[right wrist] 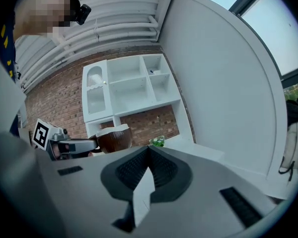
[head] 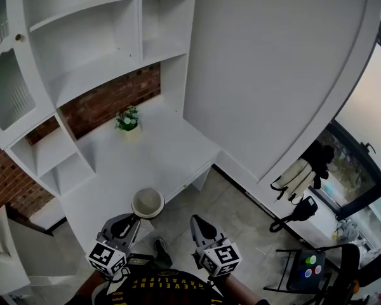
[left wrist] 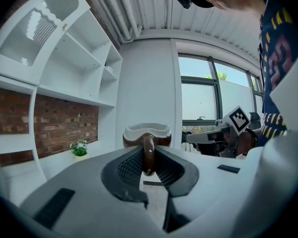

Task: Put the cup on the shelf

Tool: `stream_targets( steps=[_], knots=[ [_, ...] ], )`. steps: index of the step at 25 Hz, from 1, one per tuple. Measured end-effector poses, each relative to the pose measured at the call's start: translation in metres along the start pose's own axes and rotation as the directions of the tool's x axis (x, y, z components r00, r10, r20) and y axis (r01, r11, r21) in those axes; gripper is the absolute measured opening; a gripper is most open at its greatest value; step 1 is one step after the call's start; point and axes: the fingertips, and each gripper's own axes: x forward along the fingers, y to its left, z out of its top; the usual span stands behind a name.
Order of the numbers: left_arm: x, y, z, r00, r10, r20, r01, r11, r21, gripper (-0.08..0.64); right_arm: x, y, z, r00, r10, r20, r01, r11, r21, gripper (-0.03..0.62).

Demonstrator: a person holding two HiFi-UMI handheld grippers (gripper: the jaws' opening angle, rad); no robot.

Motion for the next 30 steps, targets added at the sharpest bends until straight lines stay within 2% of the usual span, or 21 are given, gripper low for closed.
stream_targets(
  steps=[5,10,16,21,30],
  knots=[
    [0.035,0.047,0.009,1.0,0.015,0.003,-0.015,1.0,0.003,0.049,0.065,-0.022,0.018,1.0,0.012,-0.009,-0.012,1.0,-0.008,0.006],
    [0.051,0.091,0.026,0.999,0.037,0.007,-0.037,0.999,-0.006,0.049,0.123,-0.025,0.038,0.999,0.045,-0.01,-0.045,0.999,-0.021,0.006],
    [0.055,0.133,0.043,0.997,0.046,0.062,-0.046,0.999,-0.001,0.049,0.168,-0.022,0.053,0.997,0.056,-0.043,-0.059,0.996,-0.06,0.006],
    [0.056,0.164,0.057,0.992,0.083,0.1,-0.079,0.996,-0.042,0.049,0.2,-0.024,0.069,0.997,0.063,-0.04,-0.067,0.993,-0.1,0.006],
    [0.046,0.221,0.09,0.977,0.158,0.144,-0.165,0.986,0.039,0.049,0.252,-0.019,0.101,0.99,0.142,-0.025,-0.144,0.98,-0.134,0.006]
  ],
)
